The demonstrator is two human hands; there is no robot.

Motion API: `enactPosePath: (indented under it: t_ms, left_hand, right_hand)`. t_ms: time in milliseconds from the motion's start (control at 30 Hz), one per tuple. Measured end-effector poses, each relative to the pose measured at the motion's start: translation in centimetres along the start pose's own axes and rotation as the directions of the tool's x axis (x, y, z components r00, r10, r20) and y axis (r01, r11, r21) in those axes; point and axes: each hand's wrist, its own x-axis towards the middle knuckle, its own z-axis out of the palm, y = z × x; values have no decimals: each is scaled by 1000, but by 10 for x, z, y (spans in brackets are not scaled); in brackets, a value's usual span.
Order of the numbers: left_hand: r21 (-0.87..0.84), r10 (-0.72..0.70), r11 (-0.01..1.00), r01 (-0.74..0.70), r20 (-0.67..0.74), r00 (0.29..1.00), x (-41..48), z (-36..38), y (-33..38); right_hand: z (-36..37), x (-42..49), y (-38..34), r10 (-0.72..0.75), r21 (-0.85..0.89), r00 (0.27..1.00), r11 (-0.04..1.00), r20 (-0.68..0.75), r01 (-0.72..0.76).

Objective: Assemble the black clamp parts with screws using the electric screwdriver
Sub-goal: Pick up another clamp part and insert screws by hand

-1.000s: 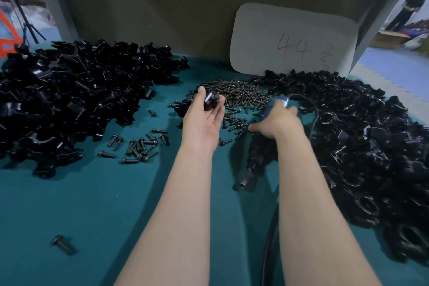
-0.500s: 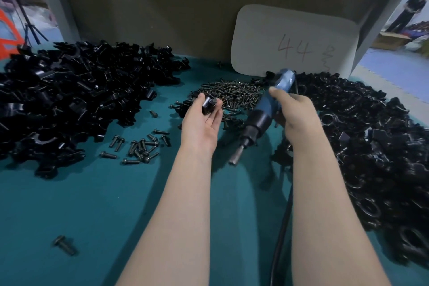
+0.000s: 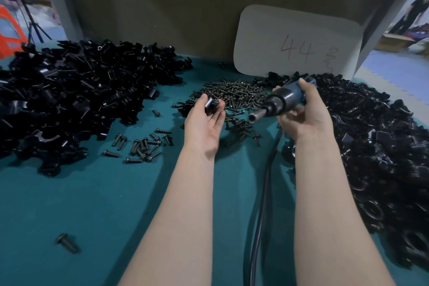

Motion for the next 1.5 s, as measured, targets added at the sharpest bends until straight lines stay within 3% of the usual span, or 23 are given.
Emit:
enactPosePath:
  t_ms: [300, 567, 1000, 1133, 1233, 1367, 1500]
  left_hand:
    - [10, 3, 1000, -3, -37, 999, 0, 0, 0]
    - [33, 7, 999, -5, -42, 999, 1, -1, -1]
    - [50, 28, 998, -26, -50, 998, 2, 1, -2]
    - [83, 52, 995, -46, -69, 996, 0, 3, -3]
    - [167, 148, 978, -127, -120, 982, 2, 3, -2]
    - [395, 345, 883, -253, -183, 920, 3, 2, -1]
    - [505, 451, 805, -311, -180, 874, 4, -1, -1]
  right_hand:
    - [-6, 10, 8, 22, -406, 999, 913, -31, -33]
    - [-7, 20, 14, -35, -692, 999, 721, -6, 21]
    - [-5, 21, 17, -65, -667, 998, 743, 16, 59]
    - [0, 16, 14, -70, -505, 997, 862, -26, 47]
    - [1, 16, 10, -159, -363, 984, 924, -77, 121]
    - [2, 17, 9, -329, -256, 935, 923, -136, 287]
    - [2, 16, 11, -375, -188, 912, 920, -167, 343]
